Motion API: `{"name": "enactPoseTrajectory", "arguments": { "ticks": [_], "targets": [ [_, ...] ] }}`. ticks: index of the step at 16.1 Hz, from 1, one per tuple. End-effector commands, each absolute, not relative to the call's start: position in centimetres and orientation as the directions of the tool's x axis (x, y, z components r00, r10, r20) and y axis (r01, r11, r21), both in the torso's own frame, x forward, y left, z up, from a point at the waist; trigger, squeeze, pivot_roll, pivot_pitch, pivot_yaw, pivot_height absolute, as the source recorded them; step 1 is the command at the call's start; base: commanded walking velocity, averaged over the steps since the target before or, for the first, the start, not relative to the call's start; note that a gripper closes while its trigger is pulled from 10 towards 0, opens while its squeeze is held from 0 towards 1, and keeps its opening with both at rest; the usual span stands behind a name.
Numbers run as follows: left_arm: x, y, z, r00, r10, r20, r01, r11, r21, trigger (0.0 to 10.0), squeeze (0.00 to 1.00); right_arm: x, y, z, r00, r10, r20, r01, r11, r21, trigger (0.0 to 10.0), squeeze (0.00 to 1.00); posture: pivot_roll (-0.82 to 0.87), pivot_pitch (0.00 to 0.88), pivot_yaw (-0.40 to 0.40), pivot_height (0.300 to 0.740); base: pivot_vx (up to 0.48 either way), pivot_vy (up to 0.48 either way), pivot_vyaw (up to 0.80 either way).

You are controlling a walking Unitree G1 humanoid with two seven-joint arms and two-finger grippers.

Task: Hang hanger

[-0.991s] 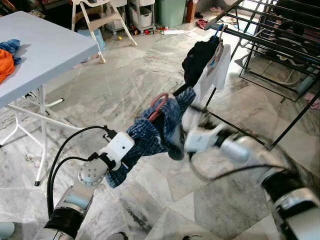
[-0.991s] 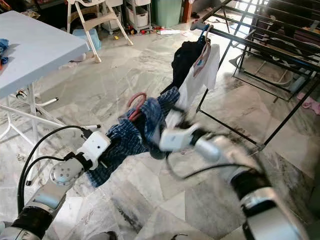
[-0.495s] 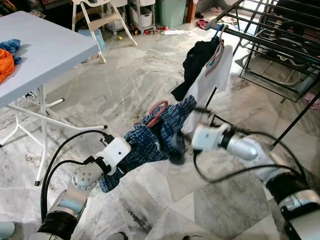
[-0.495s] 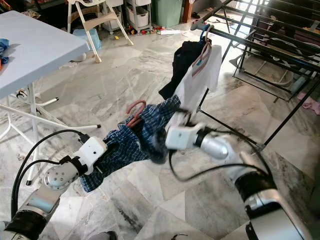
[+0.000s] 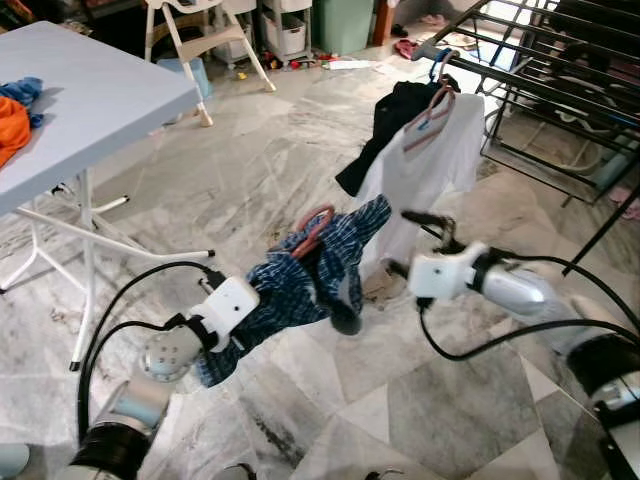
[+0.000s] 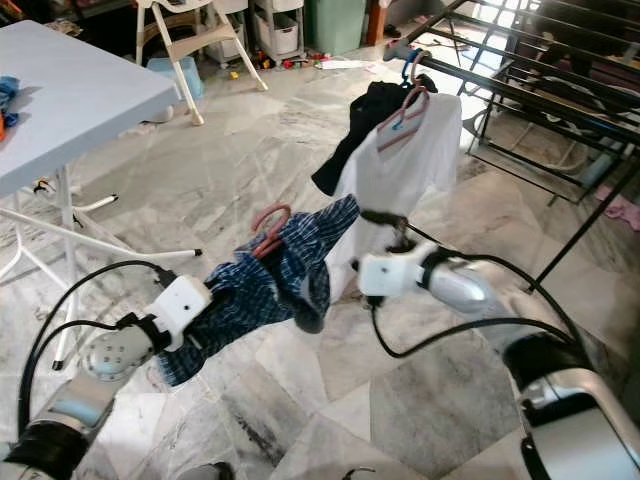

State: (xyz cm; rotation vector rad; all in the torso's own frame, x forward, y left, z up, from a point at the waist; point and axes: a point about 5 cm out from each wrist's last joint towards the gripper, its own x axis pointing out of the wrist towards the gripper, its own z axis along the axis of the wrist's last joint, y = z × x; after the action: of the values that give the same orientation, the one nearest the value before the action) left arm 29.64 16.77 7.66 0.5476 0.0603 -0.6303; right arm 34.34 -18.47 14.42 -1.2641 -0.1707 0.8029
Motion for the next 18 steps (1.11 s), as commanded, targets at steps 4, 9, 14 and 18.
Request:
{"name": "enactPoseTrajectory", "arguments": {
  "ticks": [4, 9, 14, 18],
  "targets": [
    [28.7, 15.9, 8.7, 0.718, -0.66, -0.221, 0.665, 0.558, 0.496, 0.0, 0.0, 34.7, -19.9, 16.0, 0.695, 0.632, -0.343, -0.508, 0.094, -0.856, 10.0, 0.0, -0.07, 0.103, 0.012, 0.74, 0.0, 0.0, 0.0],
    [27.7, 14.1, 9.2, 0.61, -0.75, -0.255, 0.739, 0.422, 0.525, 0.0, 0.0, 34.2, -18.3, 15.8, 0.566, 0.711, -0.416, -0.626, 0.043, -0.778, 10.0, 0.0, -0.06, 0.108, 0.008, 0.74, 0.0, 0.0, 0.0],
    [27.8, 13.4, 10.3, 0.573, -0.779, -0.254, 0.742, 0.361, 0.565, 0.0, 0.0, 33.1, -17.5, 13.8, 0.369, 0.734, -0.57, -0.806, -0.053, -0.59, 10.0, 0.0, -0.06, 0.112, 0.009, 0.74, 0.0, 0.0, 0.0],
    [27.6, 13.0, 10.5, 0.564, -0.787, -0.25, 0.745, 0.354, 0.565, 0.0, 0.0, 33.6, -17.2, 13.2, 0.349, 0.7, -0.623, -0.842, -0.059, -0.537, 0.0, 0.0, -0.05, 0.112, 0.002, 0.74, 0.0, 0.0, 0.0]
  ]
}}
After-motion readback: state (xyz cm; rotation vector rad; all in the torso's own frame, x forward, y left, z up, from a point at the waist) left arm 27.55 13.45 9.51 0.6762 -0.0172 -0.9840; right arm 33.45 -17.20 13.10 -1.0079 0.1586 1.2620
